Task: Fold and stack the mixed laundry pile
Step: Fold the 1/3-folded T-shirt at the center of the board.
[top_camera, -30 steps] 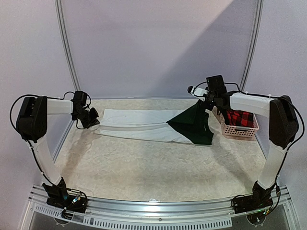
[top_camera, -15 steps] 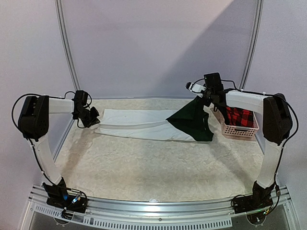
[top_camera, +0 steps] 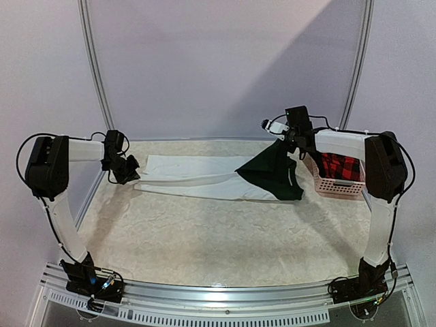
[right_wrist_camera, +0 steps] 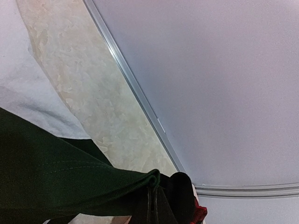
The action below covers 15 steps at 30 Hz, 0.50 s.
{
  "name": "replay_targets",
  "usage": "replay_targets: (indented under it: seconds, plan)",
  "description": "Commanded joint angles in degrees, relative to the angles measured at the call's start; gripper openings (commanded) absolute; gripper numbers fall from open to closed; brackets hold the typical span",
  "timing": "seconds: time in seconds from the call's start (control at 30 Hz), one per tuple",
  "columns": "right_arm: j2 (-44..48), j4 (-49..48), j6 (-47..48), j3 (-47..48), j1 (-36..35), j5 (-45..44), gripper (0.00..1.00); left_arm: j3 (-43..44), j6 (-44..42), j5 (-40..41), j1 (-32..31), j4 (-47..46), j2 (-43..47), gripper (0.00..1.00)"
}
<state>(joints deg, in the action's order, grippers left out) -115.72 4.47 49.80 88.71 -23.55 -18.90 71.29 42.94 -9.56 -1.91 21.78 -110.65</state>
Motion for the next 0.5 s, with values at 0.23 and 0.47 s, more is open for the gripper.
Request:
replay_targets:
  seconds: [0.23, 0.47]
  plan:
    - [-4.86, -2.18, -1.14, 4.81, 1.03, -1.45, 0.0, 5.95, 1.41, 1.64, 1.12, -0.6, -4.28, 0.0]
    - [-7.13, -2.17, -1.45, 6.55, 0.96, -1.85, 0.0, 9.47, 0.89, 2.31, 1.12, 2.17, -7.16, 0.0]
